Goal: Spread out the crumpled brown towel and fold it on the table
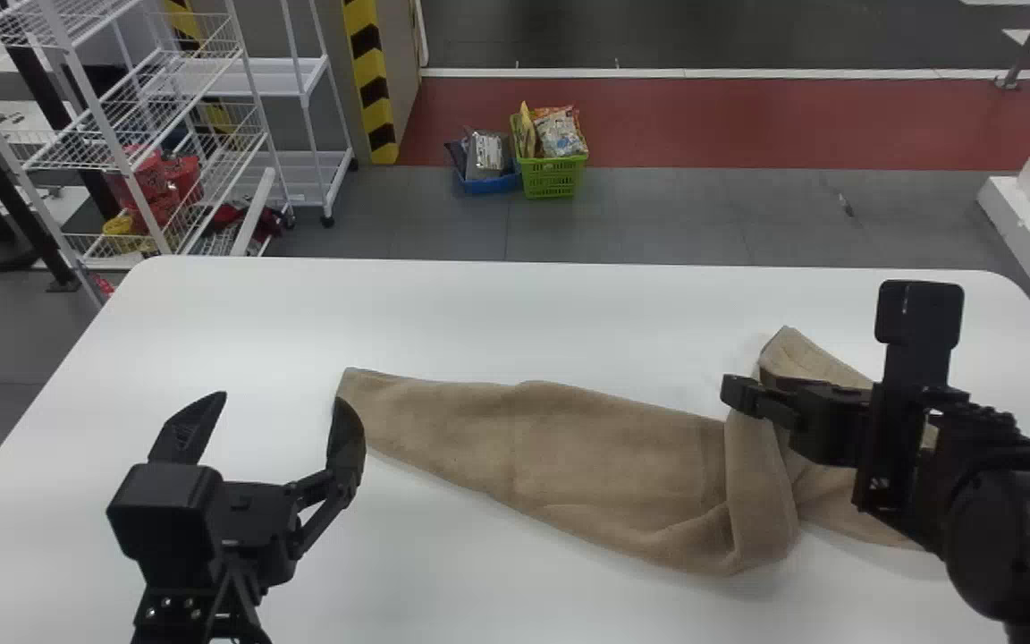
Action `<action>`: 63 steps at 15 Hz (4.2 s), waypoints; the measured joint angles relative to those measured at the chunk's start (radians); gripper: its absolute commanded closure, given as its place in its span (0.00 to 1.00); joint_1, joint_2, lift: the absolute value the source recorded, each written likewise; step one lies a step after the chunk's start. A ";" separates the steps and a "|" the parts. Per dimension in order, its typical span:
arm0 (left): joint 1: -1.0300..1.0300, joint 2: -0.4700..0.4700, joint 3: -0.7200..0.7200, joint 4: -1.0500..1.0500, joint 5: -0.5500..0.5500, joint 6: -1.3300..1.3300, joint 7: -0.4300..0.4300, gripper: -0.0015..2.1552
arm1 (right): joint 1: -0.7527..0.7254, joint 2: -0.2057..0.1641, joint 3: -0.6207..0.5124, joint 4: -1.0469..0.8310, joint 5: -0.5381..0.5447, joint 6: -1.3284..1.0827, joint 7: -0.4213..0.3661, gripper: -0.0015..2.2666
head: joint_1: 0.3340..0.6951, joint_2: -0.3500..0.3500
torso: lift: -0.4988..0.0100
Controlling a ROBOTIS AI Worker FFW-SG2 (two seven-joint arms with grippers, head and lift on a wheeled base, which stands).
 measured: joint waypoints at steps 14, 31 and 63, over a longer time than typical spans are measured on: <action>0.003 0.006 0.003 0.010 0.004 -0.028 0.003 0.02 | -0.068 0.000 -0.004 0.037 0.018 0.110 -0.004 0.73 | 1.00 0.56 | 0.73; 0.023 0.017 0.002 0.002 0.005 -0.067 0.025 0.02 | 0.015 -0.011 -0.202 -0.551 -0.188 0.349 0.178 0.73 | 1.00 0.56 | 0.73; 0.007 0.029 -0.038 0.032 -0.026 -0.064 0.047 0.02 | 0.009 -0.026 0.199 -0.041 0.409 -0.215 0.666 0.09 | 1.00 0.76 | 0.73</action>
